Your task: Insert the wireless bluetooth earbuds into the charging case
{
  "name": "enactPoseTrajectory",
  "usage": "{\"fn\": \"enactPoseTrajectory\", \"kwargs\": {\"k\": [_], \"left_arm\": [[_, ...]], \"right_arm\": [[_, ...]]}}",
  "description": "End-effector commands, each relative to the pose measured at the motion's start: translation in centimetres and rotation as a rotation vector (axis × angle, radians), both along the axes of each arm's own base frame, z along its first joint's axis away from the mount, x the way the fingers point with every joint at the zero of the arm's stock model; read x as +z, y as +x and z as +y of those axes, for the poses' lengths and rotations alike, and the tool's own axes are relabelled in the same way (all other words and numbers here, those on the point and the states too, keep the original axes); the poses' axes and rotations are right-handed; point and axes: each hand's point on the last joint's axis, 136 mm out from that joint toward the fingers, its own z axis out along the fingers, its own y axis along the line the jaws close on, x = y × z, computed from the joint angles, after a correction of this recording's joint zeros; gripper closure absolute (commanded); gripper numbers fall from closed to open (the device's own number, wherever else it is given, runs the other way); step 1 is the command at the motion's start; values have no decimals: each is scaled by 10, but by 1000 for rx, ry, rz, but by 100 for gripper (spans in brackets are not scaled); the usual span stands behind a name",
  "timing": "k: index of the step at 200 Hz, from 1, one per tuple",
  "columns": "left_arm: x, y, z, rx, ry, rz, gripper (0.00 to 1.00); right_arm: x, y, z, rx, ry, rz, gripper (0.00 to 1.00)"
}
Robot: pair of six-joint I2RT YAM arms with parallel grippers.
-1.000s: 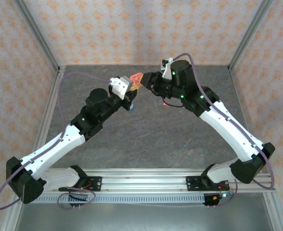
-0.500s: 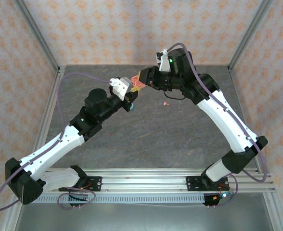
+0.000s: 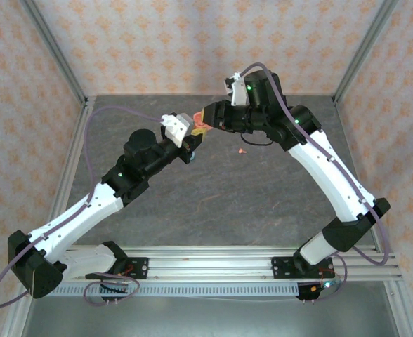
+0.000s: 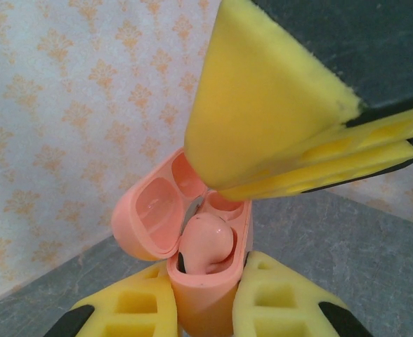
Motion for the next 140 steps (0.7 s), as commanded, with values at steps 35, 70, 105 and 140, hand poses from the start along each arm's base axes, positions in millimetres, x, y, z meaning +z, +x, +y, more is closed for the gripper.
{"fn": "enactPoseTrajectory", "kwargs": {"k": [35, 70, 105, 140], "left_arm": [[15, -5, -6, -39, -23, -6, 100], [4, -10, -7, -60, -8, 25, 100], [-20, -22, -4, -89, 19, 93, 100], [-43, -37, 3, -102, 56, 150, 100]], "right_arm": [[14, -4, -5, 24, -4, -47, 71], [16, 13, -32, -74, 14, -14, 71], [-20, 42, -80, -233, -88, 56, 71], [-89, 77, -112, -316, -275, 126, 70]]}}
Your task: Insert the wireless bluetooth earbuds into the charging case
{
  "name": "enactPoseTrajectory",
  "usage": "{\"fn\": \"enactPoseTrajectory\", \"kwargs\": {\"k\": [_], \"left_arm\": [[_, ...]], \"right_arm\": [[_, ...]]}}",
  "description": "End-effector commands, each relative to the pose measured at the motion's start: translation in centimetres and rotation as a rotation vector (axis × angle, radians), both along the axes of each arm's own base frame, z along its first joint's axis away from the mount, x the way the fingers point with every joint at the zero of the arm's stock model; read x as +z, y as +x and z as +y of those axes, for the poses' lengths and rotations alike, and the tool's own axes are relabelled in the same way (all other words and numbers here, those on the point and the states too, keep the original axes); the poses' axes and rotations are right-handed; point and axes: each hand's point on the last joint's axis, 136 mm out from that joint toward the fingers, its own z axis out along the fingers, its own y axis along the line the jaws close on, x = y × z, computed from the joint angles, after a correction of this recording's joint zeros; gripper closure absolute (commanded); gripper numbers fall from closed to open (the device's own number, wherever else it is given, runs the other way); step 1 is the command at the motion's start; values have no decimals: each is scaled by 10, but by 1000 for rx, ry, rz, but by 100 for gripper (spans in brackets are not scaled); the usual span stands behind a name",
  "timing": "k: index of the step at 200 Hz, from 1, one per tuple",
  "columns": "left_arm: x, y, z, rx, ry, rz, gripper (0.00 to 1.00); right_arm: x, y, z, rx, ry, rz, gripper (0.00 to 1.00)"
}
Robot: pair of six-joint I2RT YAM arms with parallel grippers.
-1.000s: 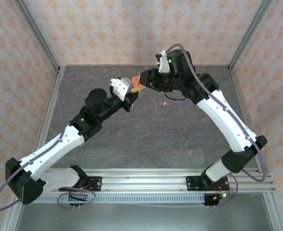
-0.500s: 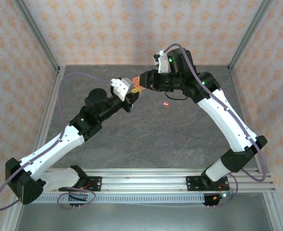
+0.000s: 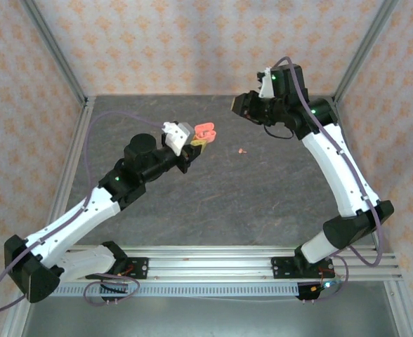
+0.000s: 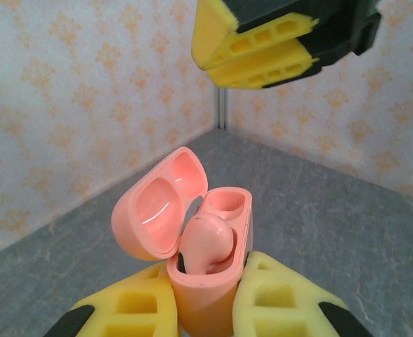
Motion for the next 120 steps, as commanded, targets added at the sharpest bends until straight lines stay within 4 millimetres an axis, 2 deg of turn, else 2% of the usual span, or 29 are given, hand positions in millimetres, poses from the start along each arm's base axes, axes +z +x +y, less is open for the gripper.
{"fn": "enactPoseTrajectory", "kwargs": {"k": [1, 37, 63, 94, 120], "left_arm": [[-12, -17, 3, -34, 11, 47, 100], [-30, -28, 8, -51, 50, 85, 100], [-44, -32, 6, -70, 49, 115, 100], [-61, -32, 4, -77, 23, 143, 100], [-70, -31, 1, -84, 19, 151, 100]], "right_arm": [[-53, 16, -22, -45, -158, 74, 70], [-131, 51, -27, 29, -391, 123, 63], [-184, 63, -27, 129, -586, 179, 61], [-232, 67, -19, 271, -825, 228, 58], [-261, 72, -14, 322, -917, 265, 58]]}}
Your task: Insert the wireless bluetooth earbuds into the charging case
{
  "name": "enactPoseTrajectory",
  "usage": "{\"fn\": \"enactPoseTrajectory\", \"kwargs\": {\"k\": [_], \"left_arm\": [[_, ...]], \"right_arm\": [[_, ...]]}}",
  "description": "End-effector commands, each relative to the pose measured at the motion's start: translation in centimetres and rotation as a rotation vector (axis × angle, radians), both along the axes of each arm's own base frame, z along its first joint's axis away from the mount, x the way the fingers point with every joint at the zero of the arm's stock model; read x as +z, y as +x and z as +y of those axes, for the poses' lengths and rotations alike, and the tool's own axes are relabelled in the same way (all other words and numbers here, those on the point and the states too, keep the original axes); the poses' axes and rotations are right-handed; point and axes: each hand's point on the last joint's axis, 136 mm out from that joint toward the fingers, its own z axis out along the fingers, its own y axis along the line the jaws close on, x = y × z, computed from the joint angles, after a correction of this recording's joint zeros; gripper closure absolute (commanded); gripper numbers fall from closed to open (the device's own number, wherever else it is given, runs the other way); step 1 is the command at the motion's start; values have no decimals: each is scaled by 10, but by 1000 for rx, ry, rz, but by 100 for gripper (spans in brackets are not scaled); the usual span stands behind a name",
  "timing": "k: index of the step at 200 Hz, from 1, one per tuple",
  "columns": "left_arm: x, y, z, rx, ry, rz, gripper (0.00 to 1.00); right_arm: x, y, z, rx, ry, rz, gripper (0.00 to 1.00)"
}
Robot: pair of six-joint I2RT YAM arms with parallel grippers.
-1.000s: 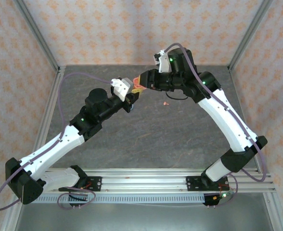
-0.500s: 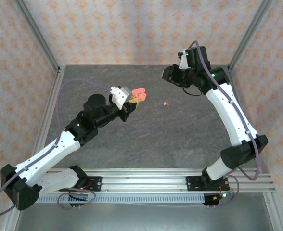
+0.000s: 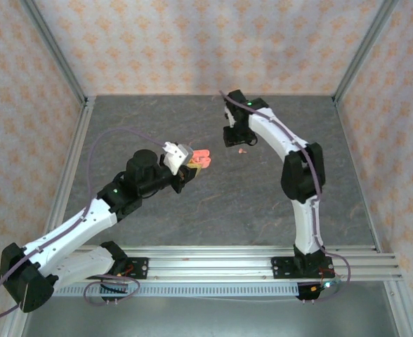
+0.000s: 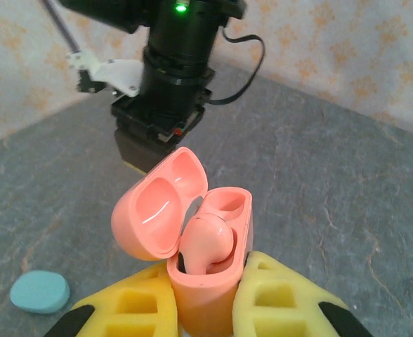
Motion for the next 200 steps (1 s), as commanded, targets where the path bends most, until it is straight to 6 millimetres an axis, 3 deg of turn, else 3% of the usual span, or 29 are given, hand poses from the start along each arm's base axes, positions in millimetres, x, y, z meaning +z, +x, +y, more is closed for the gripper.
{"fn": "enactPoseTrajectory", "kwargs": {"k": [1, 65, 200], "left_arm": [[8, -1, -8, -26, -57, -25, 100], [-2, 0, -11, -44, -27, -23, 100], [2, 7, -19, -41, -63, 5, 100]], "right_arm": [[-5, -1, -9, 101, -165, 3, 58], [-44, 15, -28, 173, -369, 42, 58], [-85, 27, -39, 150, -341, 105, 58]]}}
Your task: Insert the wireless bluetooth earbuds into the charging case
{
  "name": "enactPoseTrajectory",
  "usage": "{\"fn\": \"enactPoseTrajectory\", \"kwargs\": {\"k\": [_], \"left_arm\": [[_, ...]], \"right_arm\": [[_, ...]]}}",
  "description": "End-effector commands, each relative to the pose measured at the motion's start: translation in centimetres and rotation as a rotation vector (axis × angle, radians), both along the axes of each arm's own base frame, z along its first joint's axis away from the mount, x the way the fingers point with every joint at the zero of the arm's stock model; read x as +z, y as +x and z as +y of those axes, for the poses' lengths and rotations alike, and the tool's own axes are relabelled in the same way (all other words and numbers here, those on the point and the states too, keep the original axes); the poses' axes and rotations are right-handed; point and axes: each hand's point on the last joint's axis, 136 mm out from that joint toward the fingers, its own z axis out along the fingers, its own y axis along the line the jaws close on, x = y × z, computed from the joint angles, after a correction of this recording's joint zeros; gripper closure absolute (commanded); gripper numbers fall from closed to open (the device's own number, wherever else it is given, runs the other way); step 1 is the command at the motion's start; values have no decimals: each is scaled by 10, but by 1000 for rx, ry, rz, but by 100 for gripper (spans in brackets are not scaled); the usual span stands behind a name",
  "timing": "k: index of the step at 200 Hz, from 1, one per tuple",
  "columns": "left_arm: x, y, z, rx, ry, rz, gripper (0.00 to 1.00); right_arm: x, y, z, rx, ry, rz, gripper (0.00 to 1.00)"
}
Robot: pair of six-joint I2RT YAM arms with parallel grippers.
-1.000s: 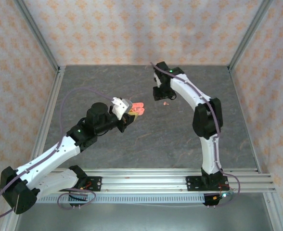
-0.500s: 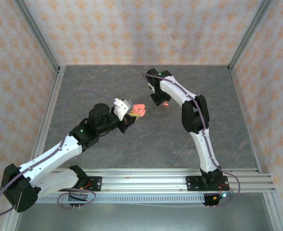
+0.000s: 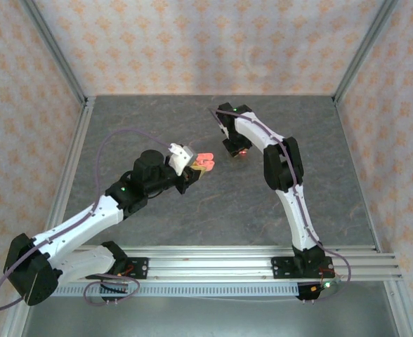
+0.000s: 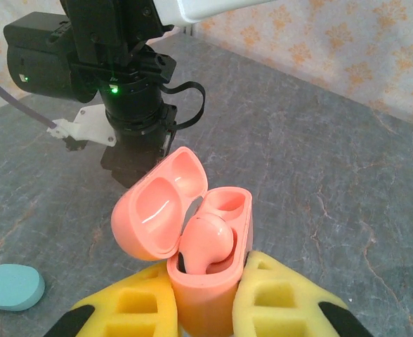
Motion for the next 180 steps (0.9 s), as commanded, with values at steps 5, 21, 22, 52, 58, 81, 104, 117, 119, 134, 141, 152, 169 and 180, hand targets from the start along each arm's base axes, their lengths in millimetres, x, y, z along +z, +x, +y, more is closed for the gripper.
{"fn": "enactPoseTrajectory", "kwargs": {"k": [5, 21, 22, 52, 58, 81, 104, 117, 119, 134, 141, 152, 169, 180], "left_arm": [[21, 1, -8, -16, -60, -33, 100], [21, 0, -7, -14, -64, -26, 100], [22, 0, -7, -15, -65, -26, 100], [21, -3, -4, -9, -61, -21, 100], [22, -4, -4, -6, -62, -22, 100], [23, -5, -1, 1, -64, -24, 100], [24, -5, -1, 1, -67, -24, 100], [26, -6, -1, 3, -71, -24, 100], [26, -6, -1, 2, -71, -23, 100], [28, -8, -1, 1, -73, -26, 100], [27, -8, 0, 3, -70, -22, 100], [29, -9, 1, 6, -71, -25, 100], [31, -11, 3, 10, -72, -27, 100], [32, -11, 4, 15, -74, -28, 100]], "right_arm": [[0, 7, -5, 0, -16, -4, 58], [0, 9, -5, -2, -18, -8, 60], [0, 9, -6, -2, -18, -9, 60], [1, 9, -5, -6, -14, -8, 69], [1, 9, -5, -6, -15, -8, 71], [3, 7, -8, -10, -21, -4, 72], [3, 6, -10, -13, -21, -1, 68], [0, 5, -12, -19, -21, 6, 67], [0, 5, -12, -19, -20, 8, 67], [-4, 4, -14, -21, -22, 18, 66], [-5, 3, -16, -24, -22, 22, 66], [-7, 2, -17, -28, -24, 30, 67], [-10, -1, -19, -31, -20, 43, 67], [-12, -3, -19, -34, -15, 51, 67]]}}
